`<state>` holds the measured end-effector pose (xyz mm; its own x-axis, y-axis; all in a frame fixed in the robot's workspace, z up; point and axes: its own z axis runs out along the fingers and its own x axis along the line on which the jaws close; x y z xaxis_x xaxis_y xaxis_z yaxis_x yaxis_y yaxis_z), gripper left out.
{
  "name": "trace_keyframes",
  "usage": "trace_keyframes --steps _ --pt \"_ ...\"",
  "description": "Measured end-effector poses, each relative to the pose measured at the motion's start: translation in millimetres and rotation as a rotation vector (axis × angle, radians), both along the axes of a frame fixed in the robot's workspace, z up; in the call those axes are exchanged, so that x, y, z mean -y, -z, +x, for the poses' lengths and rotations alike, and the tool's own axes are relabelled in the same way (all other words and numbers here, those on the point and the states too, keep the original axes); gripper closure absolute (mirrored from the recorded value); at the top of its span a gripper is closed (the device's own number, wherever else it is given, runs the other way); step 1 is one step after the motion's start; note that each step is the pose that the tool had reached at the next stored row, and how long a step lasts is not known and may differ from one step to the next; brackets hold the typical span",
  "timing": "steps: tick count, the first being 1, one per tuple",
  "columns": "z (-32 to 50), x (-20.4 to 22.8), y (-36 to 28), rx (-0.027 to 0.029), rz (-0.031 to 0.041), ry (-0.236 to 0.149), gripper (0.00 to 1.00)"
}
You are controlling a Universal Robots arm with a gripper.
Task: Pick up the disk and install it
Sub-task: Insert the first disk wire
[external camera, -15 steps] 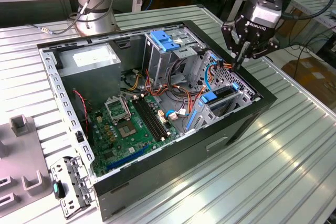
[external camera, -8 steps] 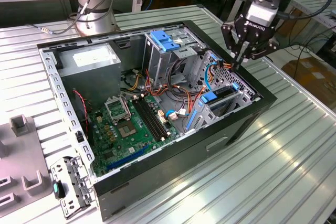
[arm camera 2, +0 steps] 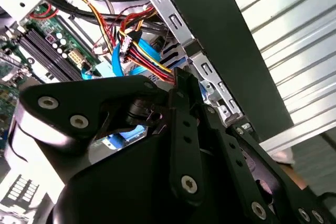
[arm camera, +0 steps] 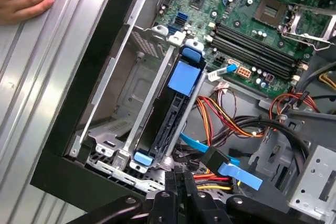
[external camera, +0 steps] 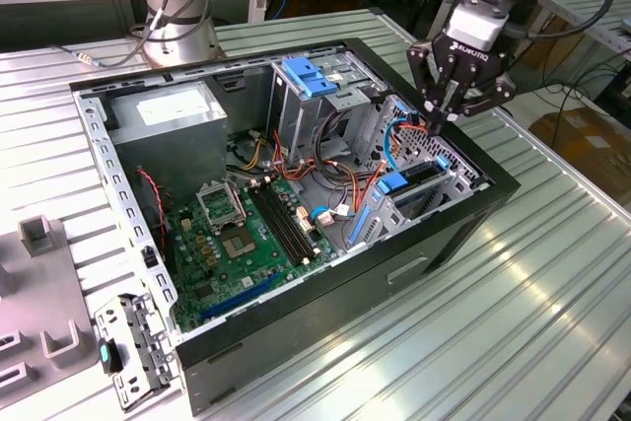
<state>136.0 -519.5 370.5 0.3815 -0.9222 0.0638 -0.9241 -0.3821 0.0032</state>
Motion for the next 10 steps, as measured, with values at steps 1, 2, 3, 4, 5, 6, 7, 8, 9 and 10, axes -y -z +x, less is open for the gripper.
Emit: trace_keyframes --steps 1,2,3,4,5,6,7,8,9,10 --pt "0.0 0.0 0.2 0.0 0.0 0.019 0.83" --pt "0.0 0.0 0.6 0.0 0.0 0.05 0.83" --pt "0.0 0.0 1.0 0.0 0.0001 0.084 0.83" --pt "0.0 0.0 1.3 0.0 0.0001 0.103 0.83" --pt "0.0 0.0 1.7 0.0 0.0001 0.134 0.83" --pt "0.0 0.0 2.1 0.0 0.0 0.166 0.83" --pt "0.0 0.0 2.2 0.0 -0.0001 0.196 0.83" --pt "0.0 0.0 2.2 0.0001 -0.0001 0.204 0.83" --pt "0.0 0.0 2.3 0.0 0.0 0.205 0.83" --pt "0.0 0.0 2.3 0.0 0.0 0.206 0.83"
